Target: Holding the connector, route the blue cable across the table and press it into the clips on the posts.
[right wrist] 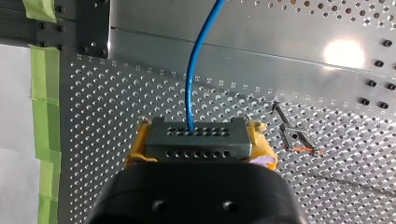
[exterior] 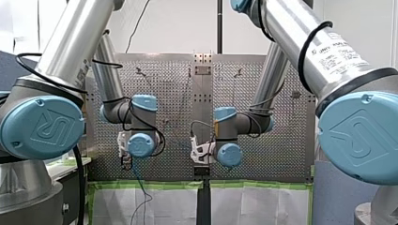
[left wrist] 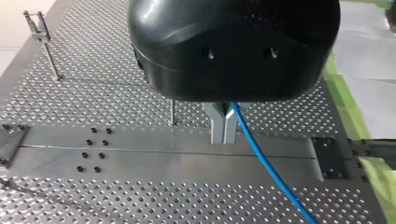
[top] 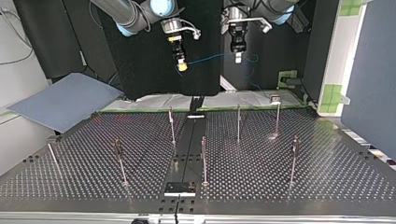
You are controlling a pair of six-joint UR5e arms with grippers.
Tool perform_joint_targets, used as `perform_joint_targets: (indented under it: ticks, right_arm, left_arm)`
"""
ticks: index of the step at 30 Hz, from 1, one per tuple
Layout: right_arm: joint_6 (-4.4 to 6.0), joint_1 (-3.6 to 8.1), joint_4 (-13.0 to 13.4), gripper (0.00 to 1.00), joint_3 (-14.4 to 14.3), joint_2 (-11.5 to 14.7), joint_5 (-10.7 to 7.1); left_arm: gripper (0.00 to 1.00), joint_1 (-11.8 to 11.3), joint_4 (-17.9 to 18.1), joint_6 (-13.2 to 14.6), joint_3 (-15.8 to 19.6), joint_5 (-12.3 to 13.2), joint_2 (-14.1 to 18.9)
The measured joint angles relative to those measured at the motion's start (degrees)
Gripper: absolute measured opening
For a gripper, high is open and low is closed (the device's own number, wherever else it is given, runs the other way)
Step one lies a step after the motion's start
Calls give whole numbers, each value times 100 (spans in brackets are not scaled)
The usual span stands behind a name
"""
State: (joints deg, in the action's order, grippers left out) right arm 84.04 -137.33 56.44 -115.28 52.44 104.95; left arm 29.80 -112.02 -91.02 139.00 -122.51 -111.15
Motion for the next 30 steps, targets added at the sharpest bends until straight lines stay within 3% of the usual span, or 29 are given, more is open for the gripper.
perform_joint_targets:
  ticks: [8, 18, 25, 30]
  right_arm:
    - [0, 0, 0, 0, 0, 0, 0]
    - [0, 0, 0, 0, 0, 0, 0]
    - [-85, -71, -183, 0, 182, 181, 119]
    - [46, -117, -438, 0, 440, 440, -30]
  left_arm:
    - [0, -7, -321, 14, 10, 4, 27]
    - [0, -16, -335, 26, 5, 18, 18]
    - [0, -61, -265, -38, -40, 250, 170]
    - [0, -153, -393, -54, -114, 149, 391]
